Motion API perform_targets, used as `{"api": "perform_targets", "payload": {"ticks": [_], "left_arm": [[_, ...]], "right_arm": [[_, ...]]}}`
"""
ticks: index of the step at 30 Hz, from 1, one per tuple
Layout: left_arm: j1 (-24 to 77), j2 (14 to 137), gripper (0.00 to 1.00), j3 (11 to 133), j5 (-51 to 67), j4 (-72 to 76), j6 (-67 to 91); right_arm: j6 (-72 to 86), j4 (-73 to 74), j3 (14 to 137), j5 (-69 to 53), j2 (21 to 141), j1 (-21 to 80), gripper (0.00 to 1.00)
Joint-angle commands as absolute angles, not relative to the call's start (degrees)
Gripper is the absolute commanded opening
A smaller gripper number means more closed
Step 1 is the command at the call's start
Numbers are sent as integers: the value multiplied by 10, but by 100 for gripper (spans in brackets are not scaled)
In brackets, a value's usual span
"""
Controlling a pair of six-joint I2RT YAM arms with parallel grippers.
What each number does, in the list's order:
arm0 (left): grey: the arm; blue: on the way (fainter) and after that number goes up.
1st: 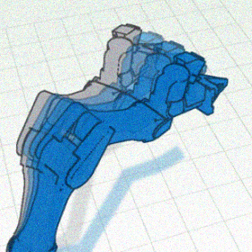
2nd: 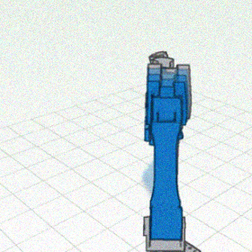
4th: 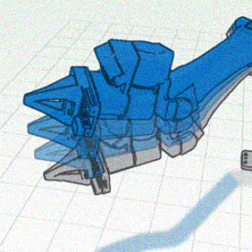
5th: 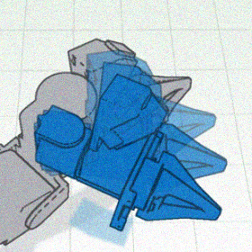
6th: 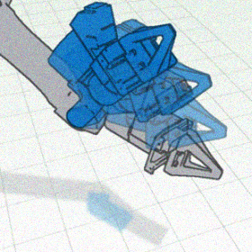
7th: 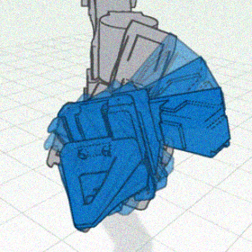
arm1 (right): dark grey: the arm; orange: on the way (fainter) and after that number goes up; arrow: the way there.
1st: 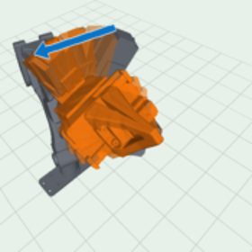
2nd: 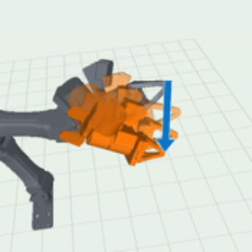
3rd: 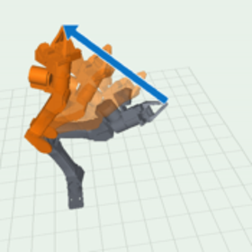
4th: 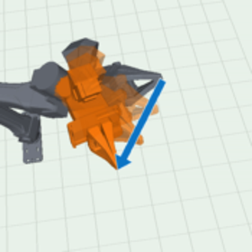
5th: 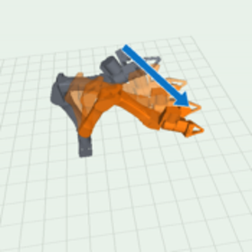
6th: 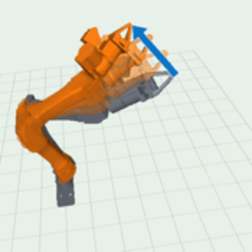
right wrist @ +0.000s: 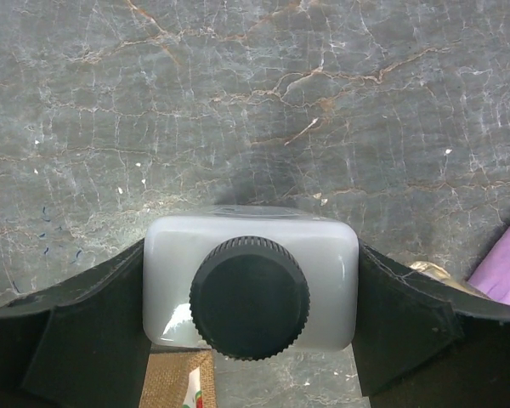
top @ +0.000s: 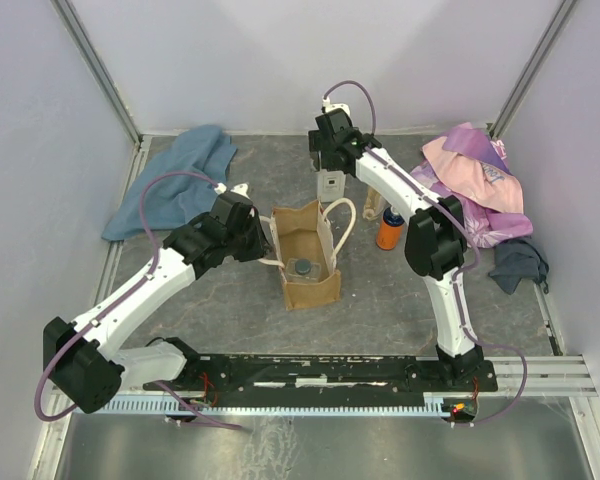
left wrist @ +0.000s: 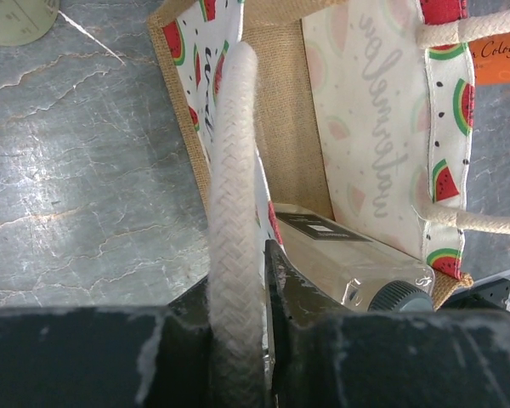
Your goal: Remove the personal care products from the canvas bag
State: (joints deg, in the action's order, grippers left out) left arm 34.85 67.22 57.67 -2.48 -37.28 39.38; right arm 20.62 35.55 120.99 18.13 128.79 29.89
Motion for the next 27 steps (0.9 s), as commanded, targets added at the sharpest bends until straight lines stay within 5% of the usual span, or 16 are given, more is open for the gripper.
{"api": "perform_targets", "payload": {"ticks": [1, 4, 6, 12, 27], "left_arm": [[350, 669, 21, 572, -25, -367, 413], [350, 670, 24, 570, -27, -366, 415], [350, 670, 27, 570, -28, -365, 416], [350, 671, 38, 572, -25, -355, 420], [351, 679, 54, 598, -47, -369, 430]], "right_arm": [[201, 304, 1205, 203, 1247, 296, 65], [202, 312, 1198, 208, 1226, 295, 93], [202, 304, 1179, 214, 1195, 297, 100], [178, 287, 1129, 227, 1079, 313, 100], [154, 413, 1031, -4, 940, 413, 100]]}}
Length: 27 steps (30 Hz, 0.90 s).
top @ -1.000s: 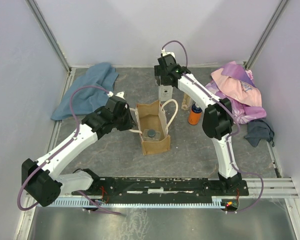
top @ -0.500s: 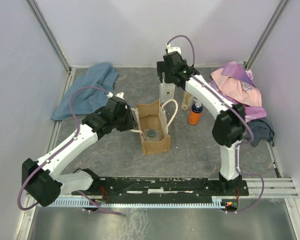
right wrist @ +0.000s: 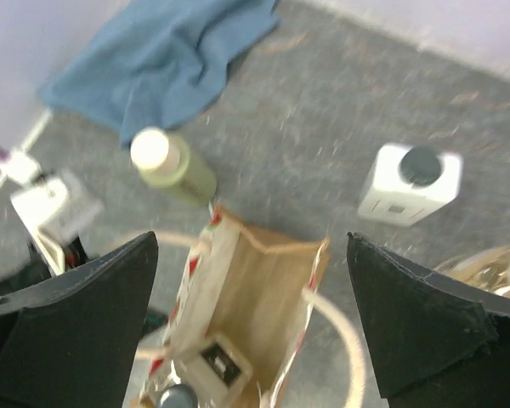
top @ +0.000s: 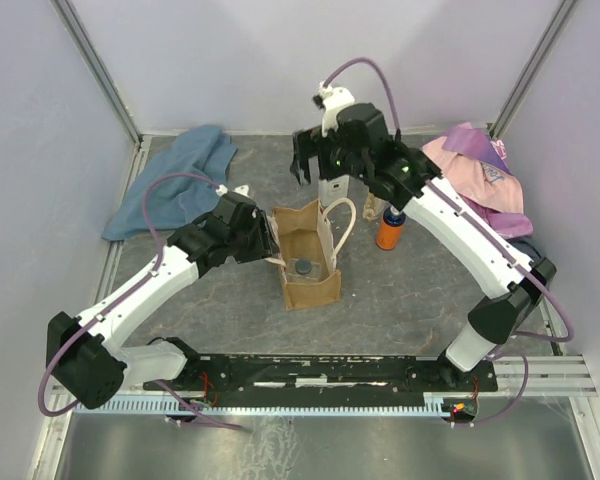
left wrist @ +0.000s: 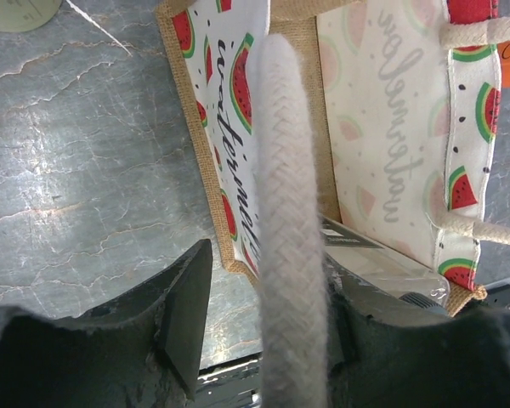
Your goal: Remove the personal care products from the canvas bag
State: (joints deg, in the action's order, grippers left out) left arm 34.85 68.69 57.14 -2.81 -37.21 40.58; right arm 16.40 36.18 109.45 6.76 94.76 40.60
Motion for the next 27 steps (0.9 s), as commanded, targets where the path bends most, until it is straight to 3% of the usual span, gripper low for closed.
{"api": "perform_targets", "payload": {"ticks": [1, 10, 27], "left_arm": [[351, 676, 55, 598, -57, -372, 434], [351, 668, 57, 613, -66, -386, 446], [351, 676, 57, 613, -72, -398, 454]], "right_arm": [[146, 407, 1006, -16, 933, 418, 100], [136, 328, 841, -151, 904, 442, 100], [125, 317, 764, -236, 862, 464, 100]]}}
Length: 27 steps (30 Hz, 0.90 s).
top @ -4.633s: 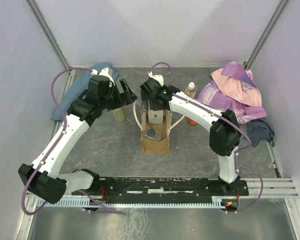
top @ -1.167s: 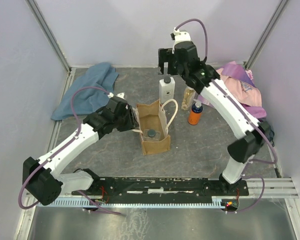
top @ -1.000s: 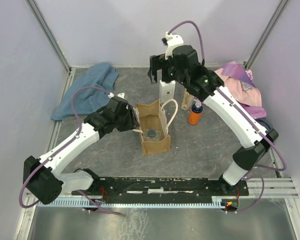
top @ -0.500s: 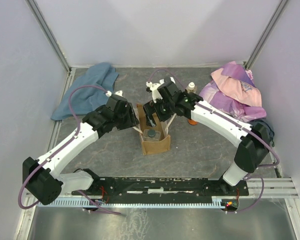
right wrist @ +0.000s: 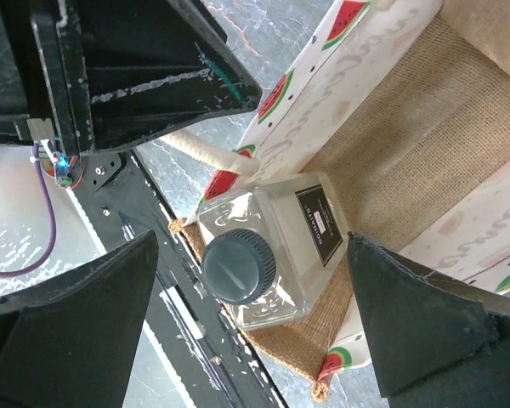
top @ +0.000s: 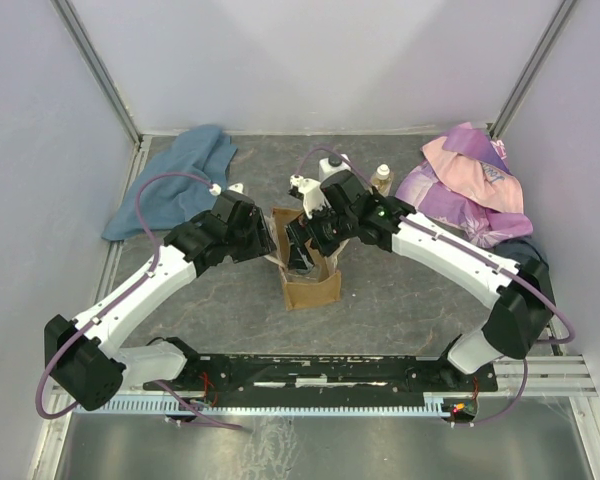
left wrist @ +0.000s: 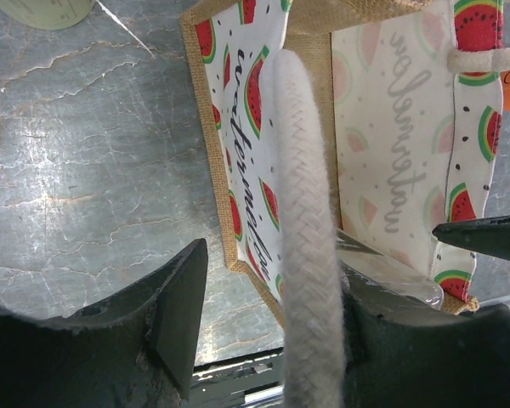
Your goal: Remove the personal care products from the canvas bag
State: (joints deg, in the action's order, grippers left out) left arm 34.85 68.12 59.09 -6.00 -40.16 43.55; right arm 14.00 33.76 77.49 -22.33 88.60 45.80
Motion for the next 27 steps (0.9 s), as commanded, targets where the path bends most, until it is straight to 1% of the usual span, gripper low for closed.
{"api": "perform_targets", "payload": {"ticks": [1, 11, 15, 17, 21, 24, 27], "left_arm": [[351, 677, 57, 613, -71, -398, 454], [351, 691, 57, 610, -65, -399, 458], [350, 691, 57, 611, -66, -399, 459], [351, 692, 57, 614, -66, -402, 459], [350, 696, 57, 616, -65, -404, 462], [351, 695, 57, 615, -65, -403, 465], [351, 695, 57, 615, -65, -404, 466]], "right_arm": [[119, 321, 759, -231, 862, 465, 100], [104, 319, 727, -211, 890, 470, 100], [97, 322, 729, -201, 899, 476, 98], [90, 329, 730, -172, 902, 485, 96], [84, 337, 733, -119, 908, 501, 89], [81, 339, 736, -82, 905, 510, 78], [78, 343, 740, -45, 906, 519, 71]]}}
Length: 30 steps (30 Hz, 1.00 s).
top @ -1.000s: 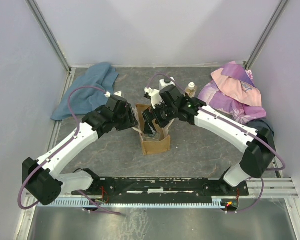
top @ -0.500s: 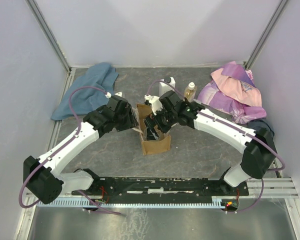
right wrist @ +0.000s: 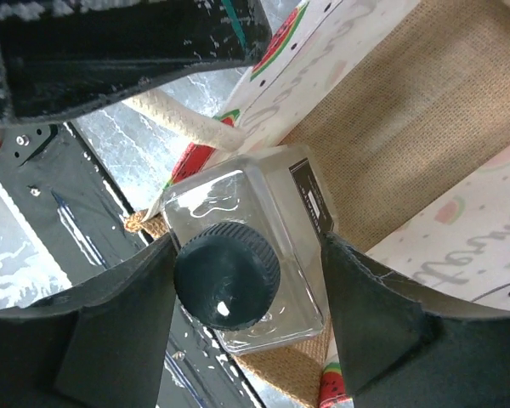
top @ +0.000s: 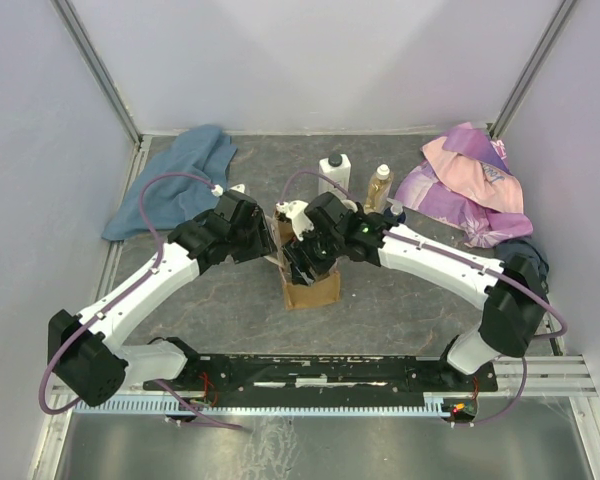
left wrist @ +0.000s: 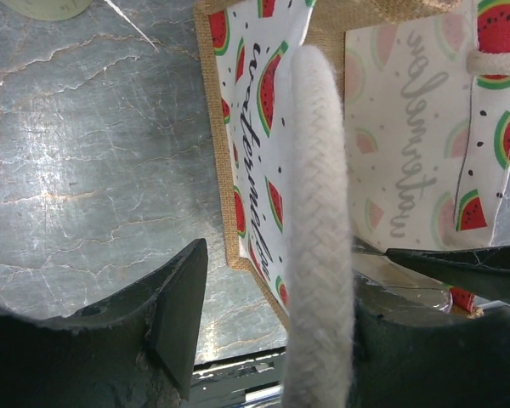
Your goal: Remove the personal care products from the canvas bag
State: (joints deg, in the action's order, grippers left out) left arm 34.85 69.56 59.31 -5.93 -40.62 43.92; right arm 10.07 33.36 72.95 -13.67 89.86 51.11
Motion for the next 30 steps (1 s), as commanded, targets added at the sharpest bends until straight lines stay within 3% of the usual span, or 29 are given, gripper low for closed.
{"api": "perform_targets", "payload": {"ticks": [1, 6, 18, 24, 30], "left_arm": [[351, 695, 57, 615, -66, -405, 465], [351, 690, 58, 616, -70, -411, 466], [351, 683, 59, 610, -73, -414, 468], [351, 684, 59, 611, -74, -417, 466], [351, 683, 59, 607, -74, -417, 467]], "right_arm": [[78, 343, 740, -34, 904, 522, 68], [79, 330, 734, -2, 884, 525, 58], [89, 350, 766, 11, 947, 525, 63], [88, 347, 774, 3, 945, 524, 33], [87, 380, 819, 20, 932, 525, 29]]}}
